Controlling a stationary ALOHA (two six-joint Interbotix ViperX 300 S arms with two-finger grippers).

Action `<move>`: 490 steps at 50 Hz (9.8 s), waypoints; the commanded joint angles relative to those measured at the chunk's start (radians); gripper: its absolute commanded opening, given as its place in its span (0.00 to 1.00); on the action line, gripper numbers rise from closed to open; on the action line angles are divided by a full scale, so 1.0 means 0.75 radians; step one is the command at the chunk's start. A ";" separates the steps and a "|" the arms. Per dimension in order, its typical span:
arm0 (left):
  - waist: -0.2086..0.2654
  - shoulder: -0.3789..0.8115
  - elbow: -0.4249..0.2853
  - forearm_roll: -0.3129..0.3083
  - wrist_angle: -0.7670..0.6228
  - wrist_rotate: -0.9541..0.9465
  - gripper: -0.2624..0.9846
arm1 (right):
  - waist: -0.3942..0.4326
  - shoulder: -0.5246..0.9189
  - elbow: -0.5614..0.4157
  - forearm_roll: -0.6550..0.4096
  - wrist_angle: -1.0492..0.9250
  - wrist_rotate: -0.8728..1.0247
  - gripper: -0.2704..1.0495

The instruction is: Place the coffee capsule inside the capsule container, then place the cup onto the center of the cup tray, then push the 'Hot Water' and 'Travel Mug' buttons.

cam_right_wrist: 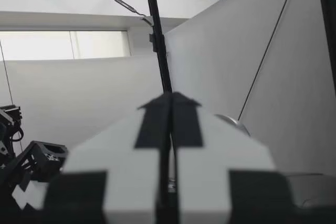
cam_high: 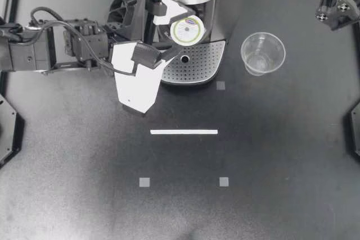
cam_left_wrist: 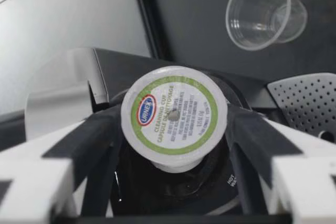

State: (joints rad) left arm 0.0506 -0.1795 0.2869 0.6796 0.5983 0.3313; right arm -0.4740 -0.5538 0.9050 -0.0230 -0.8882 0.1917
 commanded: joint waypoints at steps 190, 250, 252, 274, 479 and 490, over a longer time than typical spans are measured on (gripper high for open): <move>-0.053 -0.389 0.724 0.117 -0.908 -1.250 0.81 | 0.160 0.039 -0.076 0.086 0.718 0.043 0.28; -0.053 -0.286 0.749 0.102 -0.943 -1.250 0.81 | -0.110 0.059 0.505 0.268 0.961 0.618 0.59; -0.053 -0.286 0.751 0.102 -0.943 -1.250 0.81 | -0.112 0.074 0.499 0.268 0.959 0.618 0.59; -0.053 -0.286 0.749 0.098 -0.943 -1.250 0.81 | -0.110 0.229 0.438 0.268 0.969 0.616 0.59; -0.053 -0.311 0.822 0.031 -0.963 -1.252 0.81 | 0.153 0.470 0.088 0.192 0.812 0.922 0.56; -0.043 -0.309 0.867 -0.186 -0.965 -1.250 0.81 | 0.317 0.442 0.112 -0.292 0.902 0.753 0.56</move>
State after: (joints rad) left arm 0.0123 -0.3958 0.9434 0.5798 -0.1166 -0.6075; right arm -0.2853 -0.2056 1.0048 -0.1381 -0.2224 0.7869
